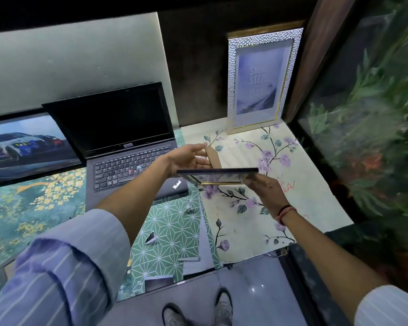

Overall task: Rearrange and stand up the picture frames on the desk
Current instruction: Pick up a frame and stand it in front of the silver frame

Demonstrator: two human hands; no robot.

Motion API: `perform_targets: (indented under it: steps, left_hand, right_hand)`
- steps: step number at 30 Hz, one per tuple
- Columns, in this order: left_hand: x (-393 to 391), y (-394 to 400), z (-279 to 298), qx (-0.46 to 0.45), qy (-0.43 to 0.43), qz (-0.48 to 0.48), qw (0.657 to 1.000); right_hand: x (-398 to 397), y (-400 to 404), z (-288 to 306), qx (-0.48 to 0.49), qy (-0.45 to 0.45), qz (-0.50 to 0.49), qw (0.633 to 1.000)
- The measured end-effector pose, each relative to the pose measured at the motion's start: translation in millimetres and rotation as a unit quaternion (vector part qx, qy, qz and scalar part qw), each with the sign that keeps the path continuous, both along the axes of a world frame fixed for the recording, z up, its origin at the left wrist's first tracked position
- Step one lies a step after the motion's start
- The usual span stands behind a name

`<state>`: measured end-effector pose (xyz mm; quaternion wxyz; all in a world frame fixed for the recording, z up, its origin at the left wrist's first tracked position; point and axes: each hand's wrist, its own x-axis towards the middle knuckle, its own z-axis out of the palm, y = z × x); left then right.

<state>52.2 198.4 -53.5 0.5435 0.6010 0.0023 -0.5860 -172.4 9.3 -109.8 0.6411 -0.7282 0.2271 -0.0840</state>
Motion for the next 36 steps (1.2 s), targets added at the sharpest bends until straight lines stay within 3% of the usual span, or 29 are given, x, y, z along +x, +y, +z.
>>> perform_targets:
  steps: [5,8,12,17,22,26,29,32,36]
  left_hand:
    - [4.5,-0.9,-19.7,-0.018,-0.043,0.089,0.995]
    - [-0.3,-0.9,-28.7,-0.043,-0.061,0.07,0.995]
    - [-19.7,-5.3,-37.1,-0.042,-0.069,0.097,0.992]
    - [-35.4,5.0,-61.3,-0.085,-0.075,0.145,0.983]
    - [-53.1,20.4,-83.2,-0.113,-0.062,0.239,0.963]
    - [-62.0,34.3,-99.5,-0.033,-0.13,0.221,0.966]
    - [-70.0,42.2,-108.2,-0.008,-0.18,0.159,0.971]
    - [-79.3,44.9,-111.2,0.014,-0.204,0.147,0.968]
    - [-93.5,49.4,-112.8,0.011,-0.203,0.207,0.957]
  right_hand:
    - [14.5,-7.8,-5.4,0.029,-0.008,-0.03,0.999]
    - [18.1,-14.1,-16.5,0.043,0.009,-0.069,0.997]
    - [19.5,-17.0,-21.9,0.017,0.034,-0.045,0.998]
    - [17.2,-8.8,-18.1,0.068,0.052,-0.028,0.996]
    - [8.9,-13.1,-39.7,0.014,0.112,0.021,0.993]
    - [3.5,-25.0,-80.5,-0.012,0.151,0.027,0.988]
    - [2.7,-12.9,-61.4,-0.046,0.178,0.013,0.983]
    - [-0.2,-2.4,-62.5,-0.098,0.216,-0.057,0.97]
    - [-10.9,37.7,-71.6,-0.131,0.3,-0.213,0.921]
